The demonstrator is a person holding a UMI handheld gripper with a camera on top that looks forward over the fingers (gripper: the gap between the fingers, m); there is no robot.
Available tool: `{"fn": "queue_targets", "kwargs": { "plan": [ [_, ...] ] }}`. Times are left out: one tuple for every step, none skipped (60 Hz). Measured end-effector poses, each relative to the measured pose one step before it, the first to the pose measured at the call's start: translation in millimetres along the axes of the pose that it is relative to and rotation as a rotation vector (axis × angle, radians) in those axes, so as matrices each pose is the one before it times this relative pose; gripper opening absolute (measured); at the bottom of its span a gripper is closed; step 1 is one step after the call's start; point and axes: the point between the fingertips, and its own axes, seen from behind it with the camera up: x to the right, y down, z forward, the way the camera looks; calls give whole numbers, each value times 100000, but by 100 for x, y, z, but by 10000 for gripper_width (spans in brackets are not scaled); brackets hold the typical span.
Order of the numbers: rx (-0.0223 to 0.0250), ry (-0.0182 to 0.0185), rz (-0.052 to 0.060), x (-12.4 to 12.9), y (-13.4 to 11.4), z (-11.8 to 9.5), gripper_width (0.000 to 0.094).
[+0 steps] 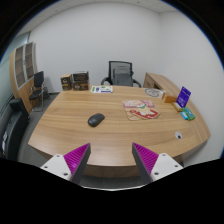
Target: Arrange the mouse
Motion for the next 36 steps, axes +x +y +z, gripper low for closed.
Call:
{"fn": "queue_targets", "kwargs": {
  "plan": [
    [11, -377, -154, -494, 11, 226, 867],
    [67, -432, -228, -512, 17, 258, 866],
    [136, -454, -235, -525, 13, 281, 867],
    [181, -434, -194, -483, -55, 306, 866],
    [246, -409, -114, -460, -60, 292, 867],
    [199, -307, -97, -434, -34, 284, 865],
    [94, -257, -89, -436, -9, 329, 867],
    [37, -291, -34, -431, 8, 336, 866],
    [59, -251, -30, -402, -21, 328, 867],
    [109, -268, 0, -385, -27, 365, 865],
    [207, -191, 113, -382, -65, 376, 865],
    [235, -148, 162, -336, -49, 413, 865],
    [178, -153, 213, -383, -55, 427, 865],
    [76, -168, 139, -353, -60, 405, 866],
    [-7, -130, 127, -301, -36, 436, 866],
    [82, -53, 109, -274, -36, 439, 865],
    [139, 47, 141, -255, -77, 452, 865],
    [114, 85, 108, -235, -59, 479, 868],
    [9, 98, 43, -217, -19, 434, 867],
    [8, 99, 44, -249, -29, 473, 866],
    [105, 39, 14, -208, -91, 502, 866],
    [379, 136, -78, -335, -13, 658, 866],
    [197, 47, -93, -175, -64, 492, 867],
    [201, 161, -79, -96, -96, 482, 866],
    [186, 284, -80, -107, -66, 507, 865],
    [41, 351, -113, -74, -10, 522, 867],
    [-23, 285, -88, -100, 5, 518, 868],
    [74, 150, -22, -152, -45, 521, 867],
    [294, 45, 127, -173, -68, 523, 867],
    [447, -144, 149, -79, -68, 451, 867],
    [296, 53, 89, -177, -77, 516, 867],
    [125, 124, -11, -120, -40, 501, 867],
    [-31, 170, -112, -94, -2, 495, 867],
    [-85, 77, -146, -106, 25, 511, 868],
    [-81, -19, -149, -118, 26, 491, 869],
    [20, -121, -149, -136, -24, 485, 869]
  ]
}}
